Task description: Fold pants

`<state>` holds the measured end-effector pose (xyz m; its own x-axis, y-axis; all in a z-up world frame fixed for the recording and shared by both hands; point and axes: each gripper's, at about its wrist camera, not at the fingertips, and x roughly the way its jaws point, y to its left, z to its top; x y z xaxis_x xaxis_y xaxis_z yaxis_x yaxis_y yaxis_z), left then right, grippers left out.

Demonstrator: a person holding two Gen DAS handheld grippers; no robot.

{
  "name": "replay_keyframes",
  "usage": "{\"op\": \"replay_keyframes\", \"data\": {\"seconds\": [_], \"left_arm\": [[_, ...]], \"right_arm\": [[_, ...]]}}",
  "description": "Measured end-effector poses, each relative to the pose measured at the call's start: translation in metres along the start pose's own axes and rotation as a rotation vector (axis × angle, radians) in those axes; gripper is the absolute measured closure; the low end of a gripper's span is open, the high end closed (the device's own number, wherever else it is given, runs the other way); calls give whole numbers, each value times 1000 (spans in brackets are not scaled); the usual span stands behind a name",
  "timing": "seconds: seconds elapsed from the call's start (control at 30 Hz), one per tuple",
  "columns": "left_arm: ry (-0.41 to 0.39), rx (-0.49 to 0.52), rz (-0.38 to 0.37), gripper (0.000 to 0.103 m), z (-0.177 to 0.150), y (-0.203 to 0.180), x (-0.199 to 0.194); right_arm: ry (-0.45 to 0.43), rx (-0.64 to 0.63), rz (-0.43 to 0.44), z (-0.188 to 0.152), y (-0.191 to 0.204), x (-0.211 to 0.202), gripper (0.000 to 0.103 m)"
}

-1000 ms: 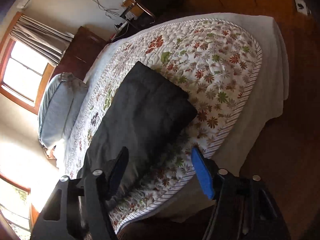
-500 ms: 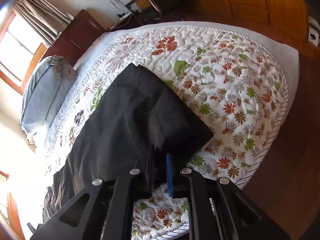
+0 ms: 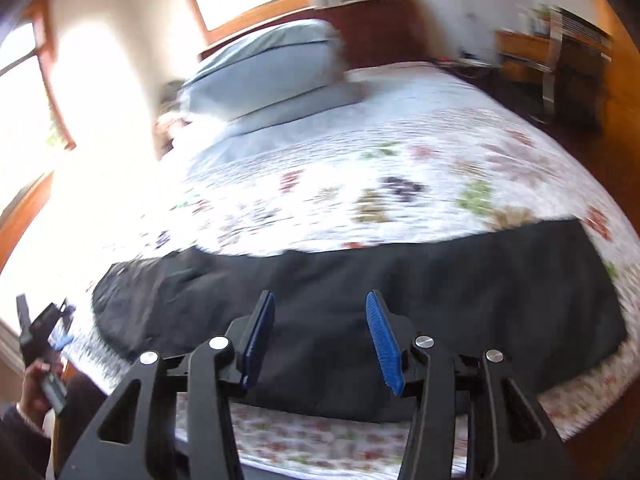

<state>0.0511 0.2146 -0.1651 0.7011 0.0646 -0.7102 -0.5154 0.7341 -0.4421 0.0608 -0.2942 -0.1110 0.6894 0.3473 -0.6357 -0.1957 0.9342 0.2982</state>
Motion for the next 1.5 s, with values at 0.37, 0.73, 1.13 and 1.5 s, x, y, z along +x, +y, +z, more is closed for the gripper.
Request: {"op": "replay_keyframes", "data": {"seconds": [0.37,0.73,1.13,1.5], "left_arm": [[-89,-59,-8,5,42,59,-31],[-76,-80,-44,5,41,89,-15],[-93,-129,-62,5,42,99,-24],[-82,-26,-85,5,38,57,-30]], "right_arm": [[177,-667,240,-36,319,202,50],[261,-780,137,-62,331,241,50],[271,-755,263,-49,333,215,99],[304,-748,361,-77,330,202,103]]}}
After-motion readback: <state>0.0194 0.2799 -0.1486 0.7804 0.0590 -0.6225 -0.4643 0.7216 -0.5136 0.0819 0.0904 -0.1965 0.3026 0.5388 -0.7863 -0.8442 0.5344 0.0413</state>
